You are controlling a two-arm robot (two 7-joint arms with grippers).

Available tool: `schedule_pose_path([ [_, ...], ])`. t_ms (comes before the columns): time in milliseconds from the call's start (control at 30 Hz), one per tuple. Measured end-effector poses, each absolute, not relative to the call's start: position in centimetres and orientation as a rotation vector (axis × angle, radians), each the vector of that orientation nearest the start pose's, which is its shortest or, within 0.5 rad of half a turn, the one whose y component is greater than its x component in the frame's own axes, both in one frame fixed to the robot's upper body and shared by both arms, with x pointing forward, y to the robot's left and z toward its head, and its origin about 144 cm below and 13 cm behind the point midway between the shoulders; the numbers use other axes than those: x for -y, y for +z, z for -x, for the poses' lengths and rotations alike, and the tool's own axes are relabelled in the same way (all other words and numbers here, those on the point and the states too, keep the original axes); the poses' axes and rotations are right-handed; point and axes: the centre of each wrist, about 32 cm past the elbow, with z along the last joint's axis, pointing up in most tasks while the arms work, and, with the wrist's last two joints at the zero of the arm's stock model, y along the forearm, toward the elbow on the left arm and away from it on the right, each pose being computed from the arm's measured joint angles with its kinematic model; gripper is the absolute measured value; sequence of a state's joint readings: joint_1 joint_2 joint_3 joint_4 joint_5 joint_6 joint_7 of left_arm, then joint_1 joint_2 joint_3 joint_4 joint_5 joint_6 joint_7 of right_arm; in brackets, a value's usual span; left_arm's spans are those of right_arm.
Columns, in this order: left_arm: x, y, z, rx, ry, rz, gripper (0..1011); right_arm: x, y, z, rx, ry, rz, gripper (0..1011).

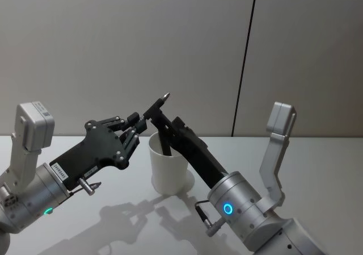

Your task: Place the pen into the pen holder.

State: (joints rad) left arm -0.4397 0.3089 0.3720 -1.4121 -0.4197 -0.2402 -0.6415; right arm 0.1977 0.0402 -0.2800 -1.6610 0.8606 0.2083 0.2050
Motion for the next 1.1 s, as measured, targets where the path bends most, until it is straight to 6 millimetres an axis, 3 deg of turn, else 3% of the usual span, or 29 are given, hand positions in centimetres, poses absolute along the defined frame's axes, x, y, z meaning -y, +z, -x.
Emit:
schedule_pose_path([
  [500, -22.2, 123.8, -56.0, 0.336, 0.619, 0.226, 146, 12.9, 123.5, -49.8, -0.670, -0.785, -0.653, 1001],
  [1100, -22.2, 123.8, -56.0, 0.336, 0.619, 0.226, 146, 12.7, 124.1, -50.4, -0.715, -0.748, -0.657, 1001],
])
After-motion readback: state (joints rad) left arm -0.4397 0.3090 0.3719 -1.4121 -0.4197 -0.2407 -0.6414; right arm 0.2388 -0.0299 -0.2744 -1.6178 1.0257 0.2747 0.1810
